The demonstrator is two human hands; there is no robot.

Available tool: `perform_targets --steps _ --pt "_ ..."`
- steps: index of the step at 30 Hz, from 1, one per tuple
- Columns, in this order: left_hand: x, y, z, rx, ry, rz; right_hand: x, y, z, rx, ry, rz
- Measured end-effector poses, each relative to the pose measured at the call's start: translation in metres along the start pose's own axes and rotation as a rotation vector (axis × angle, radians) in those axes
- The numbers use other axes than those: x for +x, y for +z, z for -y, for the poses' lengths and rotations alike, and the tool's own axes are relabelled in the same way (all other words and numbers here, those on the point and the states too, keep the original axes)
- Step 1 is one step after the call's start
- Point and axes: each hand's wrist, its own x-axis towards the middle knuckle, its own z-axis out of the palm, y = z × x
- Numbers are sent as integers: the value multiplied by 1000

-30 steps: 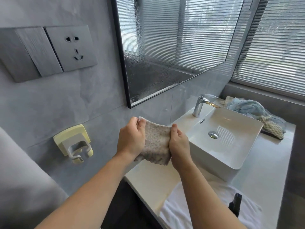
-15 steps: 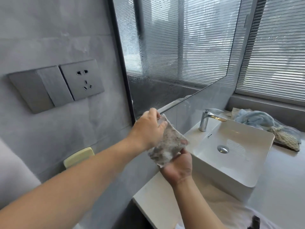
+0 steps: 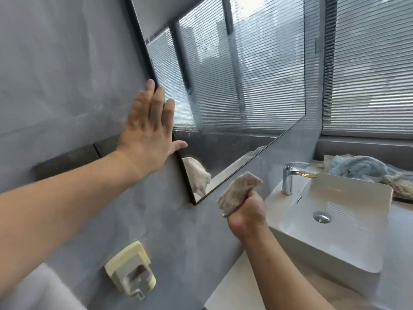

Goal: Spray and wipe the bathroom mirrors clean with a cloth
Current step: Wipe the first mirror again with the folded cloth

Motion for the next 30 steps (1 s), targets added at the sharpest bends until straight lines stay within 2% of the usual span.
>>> perform_targets --steps 4,6,8,11,17,21,24,30 --pt "15 -9 23 99 -125 102 10 22 -24 -545 -287 -107" --pt "22 -10 29 236 -176 177 9 30 -48 -677 -376 -50" --pt "29 -12 33 272 -221 239 9 41 -71 -767 -475 -4" --pt "37 -9 39 263 -255 293 13 47 -93 -841 -502 14" --pt "48 -6 40 265 -247 285 32 46 -117 -955 -612 -26" --pt "60 -3 37 251 -238 285 57 42 -124 -1132 -525 -47" --pt "62 -1 34 250 -249 304 74 40 -105 -1172 -545 -30" --pt "65 3 31 251 -270 330 150 50 -22 -1068 -622 -175"
